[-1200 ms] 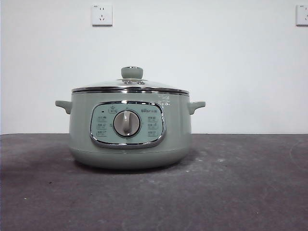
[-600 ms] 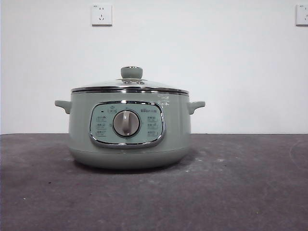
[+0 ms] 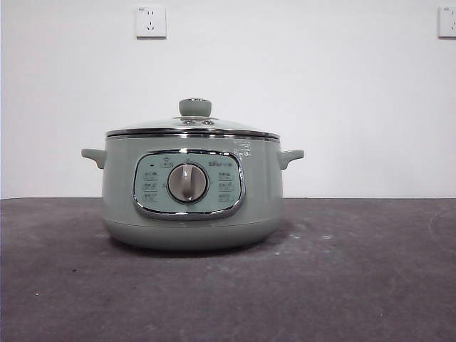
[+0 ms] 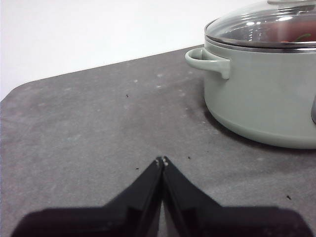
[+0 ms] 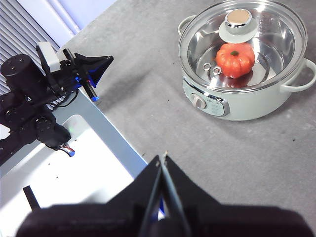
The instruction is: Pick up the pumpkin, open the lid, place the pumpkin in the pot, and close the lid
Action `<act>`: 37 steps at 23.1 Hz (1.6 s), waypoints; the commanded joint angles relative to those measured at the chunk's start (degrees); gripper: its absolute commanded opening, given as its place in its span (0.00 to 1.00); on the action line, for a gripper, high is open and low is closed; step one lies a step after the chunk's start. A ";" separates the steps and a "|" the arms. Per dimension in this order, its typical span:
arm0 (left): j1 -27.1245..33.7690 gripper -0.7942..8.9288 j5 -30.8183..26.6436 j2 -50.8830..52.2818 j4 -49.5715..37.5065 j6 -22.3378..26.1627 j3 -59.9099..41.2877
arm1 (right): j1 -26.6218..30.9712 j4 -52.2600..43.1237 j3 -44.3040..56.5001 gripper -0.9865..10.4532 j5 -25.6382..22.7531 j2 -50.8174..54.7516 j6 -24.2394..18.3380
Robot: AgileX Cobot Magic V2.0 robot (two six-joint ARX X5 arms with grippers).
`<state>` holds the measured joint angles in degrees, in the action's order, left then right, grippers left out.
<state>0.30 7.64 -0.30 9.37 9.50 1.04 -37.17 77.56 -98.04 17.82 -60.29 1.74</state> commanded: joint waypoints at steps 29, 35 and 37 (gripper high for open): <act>0.20 0.08 0.00 0.15 0.50 -0.94 -0.90 | 30.01 -42.51 35.36 0.09 4.11 28.41 -9.79; 0.20 0.08 0.00 0.15 0.50 -0.94 -0.90 | 30.42 -60.04 57.81 0.09 4.09 39.06 -9.75; 0.20 0.08 0.00 0.15 0.50 -0.94 -0.90 | 30.40 -64.61 63.89 0.09 2.89 41.88 -9.70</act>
<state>0.30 7.84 -0.30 9.91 8.91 1.04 -6.76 15.00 -37.89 21.34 -19.38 -7.60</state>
